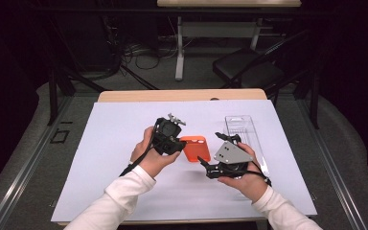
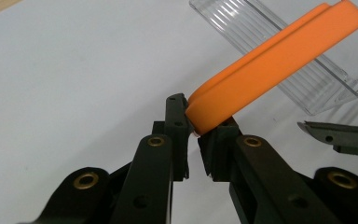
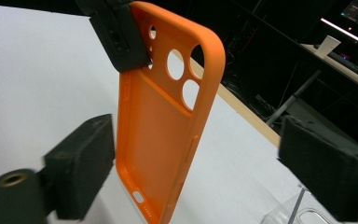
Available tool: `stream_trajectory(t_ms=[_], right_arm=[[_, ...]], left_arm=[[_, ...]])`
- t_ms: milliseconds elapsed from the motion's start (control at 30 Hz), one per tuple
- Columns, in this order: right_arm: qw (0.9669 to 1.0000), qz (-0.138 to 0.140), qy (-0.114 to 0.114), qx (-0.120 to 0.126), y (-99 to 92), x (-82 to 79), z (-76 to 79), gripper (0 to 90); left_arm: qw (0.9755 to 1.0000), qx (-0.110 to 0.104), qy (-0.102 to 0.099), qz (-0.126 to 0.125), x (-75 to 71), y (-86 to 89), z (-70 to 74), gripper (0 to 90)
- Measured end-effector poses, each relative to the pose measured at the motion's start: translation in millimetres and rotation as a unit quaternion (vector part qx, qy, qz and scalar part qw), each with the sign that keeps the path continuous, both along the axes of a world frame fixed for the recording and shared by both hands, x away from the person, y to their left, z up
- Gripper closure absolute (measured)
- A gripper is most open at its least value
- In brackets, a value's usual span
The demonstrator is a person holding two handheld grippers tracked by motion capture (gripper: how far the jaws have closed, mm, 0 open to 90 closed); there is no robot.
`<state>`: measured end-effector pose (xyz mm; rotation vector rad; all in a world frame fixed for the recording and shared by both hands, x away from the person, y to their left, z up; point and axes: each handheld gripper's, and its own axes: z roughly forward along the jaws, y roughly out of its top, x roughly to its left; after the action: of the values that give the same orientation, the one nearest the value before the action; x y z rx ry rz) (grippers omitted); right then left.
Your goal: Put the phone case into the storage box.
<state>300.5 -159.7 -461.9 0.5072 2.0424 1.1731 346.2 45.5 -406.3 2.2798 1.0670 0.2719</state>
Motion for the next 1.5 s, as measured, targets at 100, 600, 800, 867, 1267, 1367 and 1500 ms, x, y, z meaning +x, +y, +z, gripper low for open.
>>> stream_trajectory(t_ms=[100,600,800,867,1267,1367,1500], right_arm=[[1.0,0.001,-0.001,-0.006,-0.1,0.2,1.8,14.8],[0.9998,-0.001,-0.008,-0.015,1.8,3.9,9.8,21.7],[0.9997,-0.001,-0.016,-0.021,2.6,4.5,11.4,27.2],[0.9996,0.006,-0.014,-0.025,2.8,4.7,11.6,31.0],[0.9977,0.03,-0.027,-0.054,4.0,8.3,8.3,43.4],[0.9977,0.03,-0.027,-0.054,4.1,9.1,8.7,44.4],[0.998,0.031,-0.021,-0.052,4.5,9.4,10.2,48.3]], left_arm=[[1.0,0.006,-0.003,0.0,-0.5,-2.0,0.4,81.8],[0.9994,0.031,-0.014,-0.003,-2.8,-11.6,1.9,81.8],[0.9992,0.038,-0.013,-0.004,-1.6,-13.5,0.0,81.8],[0.9991,0.04,-0.011,-0.004,-0.8,-13.3,-0.2,81.9],[0.9988,0.048,-0.003,0.002,3.9,-12.7,-2.3,81.9],[0.9986,0.052,-0.001,0.005,4.7,-13.0,-2.6,81.9],[0.9986,0.053,0.001,0.005,5.0,-14.0,-2.2,81.9]])
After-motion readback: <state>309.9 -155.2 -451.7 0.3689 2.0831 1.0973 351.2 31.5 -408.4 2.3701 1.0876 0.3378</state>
